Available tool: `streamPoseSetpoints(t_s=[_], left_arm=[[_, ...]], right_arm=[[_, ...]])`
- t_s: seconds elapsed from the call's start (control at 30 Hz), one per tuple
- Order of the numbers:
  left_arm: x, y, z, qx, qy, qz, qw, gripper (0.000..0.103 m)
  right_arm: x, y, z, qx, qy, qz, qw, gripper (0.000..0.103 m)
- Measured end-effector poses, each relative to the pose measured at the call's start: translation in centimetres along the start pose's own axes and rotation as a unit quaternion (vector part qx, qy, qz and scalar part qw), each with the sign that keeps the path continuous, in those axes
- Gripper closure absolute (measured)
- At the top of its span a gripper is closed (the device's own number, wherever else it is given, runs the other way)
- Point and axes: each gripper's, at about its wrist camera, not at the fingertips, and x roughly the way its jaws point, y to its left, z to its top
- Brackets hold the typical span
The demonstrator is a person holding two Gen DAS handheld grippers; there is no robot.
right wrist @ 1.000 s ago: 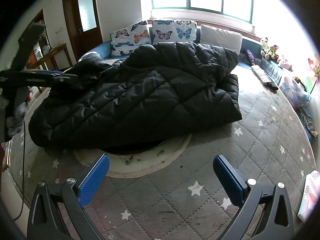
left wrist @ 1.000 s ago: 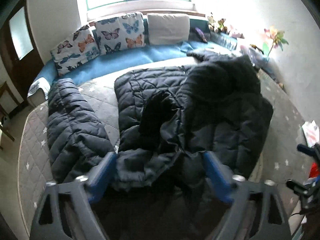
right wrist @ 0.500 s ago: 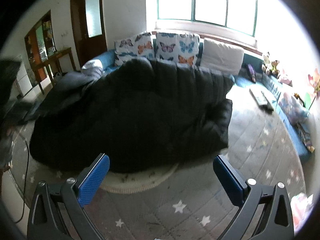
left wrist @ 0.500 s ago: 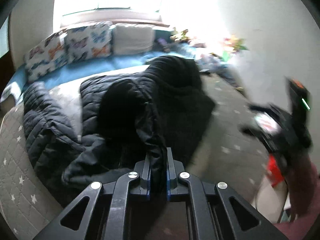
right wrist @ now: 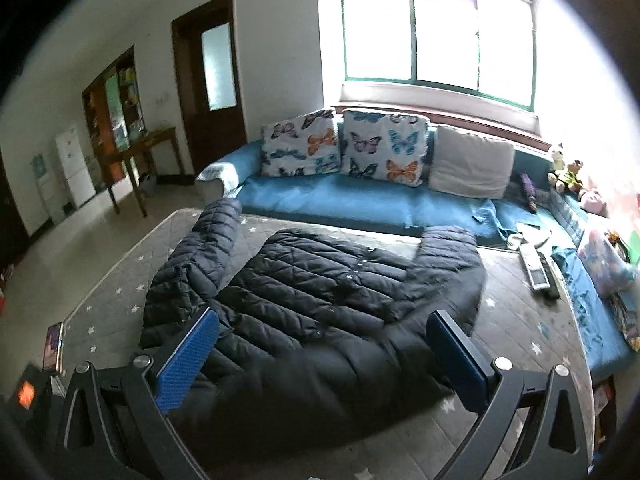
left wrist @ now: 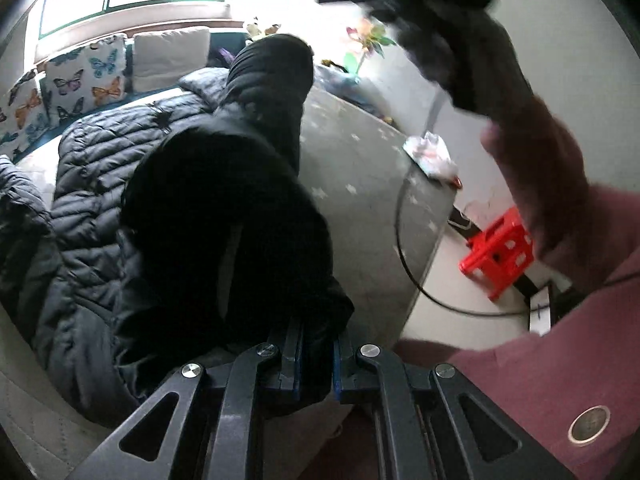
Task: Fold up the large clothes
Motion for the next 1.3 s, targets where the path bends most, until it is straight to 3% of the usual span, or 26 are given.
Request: streamPoseSetpoints(t_s=[0.2, 0.4, 0.47, 0.53, 0.57, 0.63, 0.77, 0.83, 0.93, 1.1, 1.17, 1.3], left_arm=[[0.2, -0.2, -1.6, 0.006, 0.004, -0.002, 1.0000, 0.092], [-4.3, 1.6, -2.3, -0.038, 0.001, -0.014, 0.9992, 0.088], [-6.1, 2.1, -2.5, -0.053, -0.009, -0.014, 0.9985, 0.076], [-7.8, 2.9, -2.3, -0.059, -0.027, 0.009, 0.9978, 0.054], [-8.2, 3.7, -1.5, -0.060, -0.037, 0.027, 0.9971, 0.049], [-9.3, 4.4, -1.1, -0.072, -0.052, 0.051, 0.9947, 0.029], [-10.9, 8.1, 1.0, -0.107, -0.066, 0.092, 0.9878, 0.026], [-11.0, 11.2, 2.2, -0.142, -0.060, 0.127, 0.9799, 0.026], [-10.9, 16.5, 3.7, -0.193, -0.059, 0.170, 0.9646, 0.026], [-10.0, 23.7, 5.1, -0.263, -0.069, 0.191, 0.9431, 0.026], [-9.7, 24.8, 5.4, -0.270, -0.070, 0.201, 0.9392, 0.026], [-8.3, 26.4, 5.7, -0.273, -0.060, 0.192, 0.9408, 0.026]], right_arm=[[4.8, 2.7, -0.9, -0.047, 0.075, 0.037, 0.995, 0.000], [6.8, 1.7, -6.0, -0.090, 0.171, -0.033, 0.981, 0.000], [6.1, 0.7, -7.3, -0.090, 0.192, -0.049, 0.976, 0.000], [5.2, -0.5, -9.2, -0.083, 0.211, -0.054, 0.972, 0.000], [5.0, -0.9, -10.0, -0.079, 0.221, -0.058, 0.970, 0.000], [5.3, -1.9, -12.5, -0.065, 0.251, -0.063, 0.964, 0.000], [6.6, -3.6, -17.0, -0.024, 0.310, -0.051, 0.949, 0.000], [6.1, -4.1, -16.9, -0.009, 0.304, -0.036, 0.952, 0.000], [4.6, -4.8, -14.5, -0.015, 0.263, -0.049, 0.963, 0.000], [4.1, -8.4, -10.1, 0.019, 0.211, -0.059, 0.975, 0.000], [4.6, -10.6, -9.0, 0.041, 0.192, -0.055, 0.979, 0.000], [7.2, -16.9, -8.0, 0.117, 0.171, -0.054, 0.977, 0.000]])
